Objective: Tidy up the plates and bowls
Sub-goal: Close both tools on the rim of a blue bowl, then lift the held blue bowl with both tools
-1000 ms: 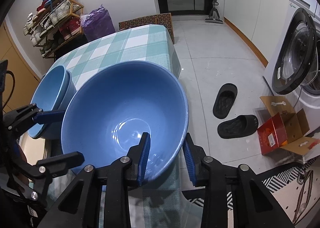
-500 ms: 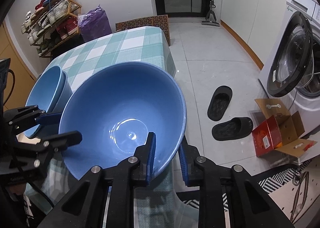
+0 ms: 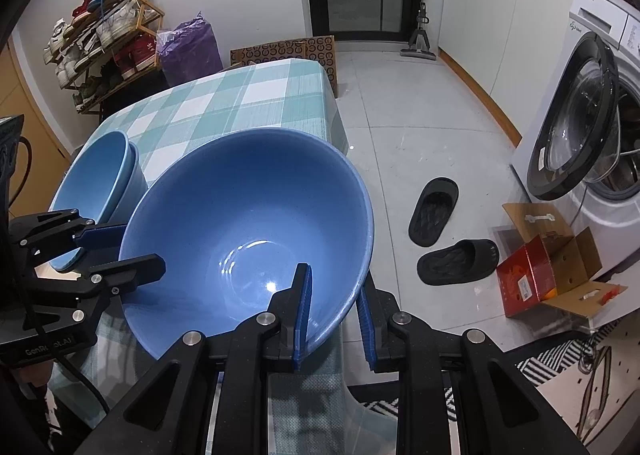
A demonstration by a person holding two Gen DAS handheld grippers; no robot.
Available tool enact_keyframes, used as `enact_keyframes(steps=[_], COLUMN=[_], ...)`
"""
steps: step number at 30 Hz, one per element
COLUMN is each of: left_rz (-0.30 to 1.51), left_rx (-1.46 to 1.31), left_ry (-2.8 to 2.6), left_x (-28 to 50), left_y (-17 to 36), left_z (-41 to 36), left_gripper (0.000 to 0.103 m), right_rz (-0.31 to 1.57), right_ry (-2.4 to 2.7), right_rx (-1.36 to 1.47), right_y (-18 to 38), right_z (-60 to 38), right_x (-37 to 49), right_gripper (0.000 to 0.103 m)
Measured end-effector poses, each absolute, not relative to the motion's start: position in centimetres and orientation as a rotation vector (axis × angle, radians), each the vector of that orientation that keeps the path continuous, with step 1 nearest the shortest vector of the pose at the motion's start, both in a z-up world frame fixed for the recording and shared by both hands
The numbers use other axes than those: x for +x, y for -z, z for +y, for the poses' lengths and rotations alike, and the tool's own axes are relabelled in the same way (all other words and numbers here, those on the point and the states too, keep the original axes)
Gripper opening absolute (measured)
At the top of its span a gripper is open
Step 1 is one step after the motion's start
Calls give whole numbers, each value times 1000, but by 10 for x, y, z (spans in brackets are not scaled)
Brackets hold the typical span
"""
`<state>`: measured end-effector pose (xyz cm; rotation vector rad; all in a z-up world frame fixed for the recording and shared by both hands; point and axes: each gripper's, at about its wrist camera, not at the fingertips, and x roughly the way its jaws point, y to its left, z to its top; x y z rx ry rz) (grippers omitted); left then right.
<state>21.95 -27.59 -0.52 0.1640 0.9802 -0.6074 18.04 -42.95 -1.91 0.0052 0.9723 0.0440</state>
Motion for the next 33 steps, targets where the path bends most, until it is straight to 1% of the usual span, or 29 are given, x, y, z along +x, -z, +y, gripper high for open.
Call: enact_keyframes(steps=[8, 17, 33], left_rz=[939, 888, 802], left_rx=[161, 151, 98], left_ry=[610, 605, 553], left_x=[213, 202, 182], left_y=[-7, -28, -63], left_z=[-274, -265, -231], left_gripper=[39, 39, 39], right_rz=[944, 886, 811], right_ry=[-38, -40, -82], right_rx=[1, -11, -46], right_y=[5, -24, -71], right_z=[-427, -419, -382], right_x=[169, 148, 121], right_gripper=[22, 22, 22])
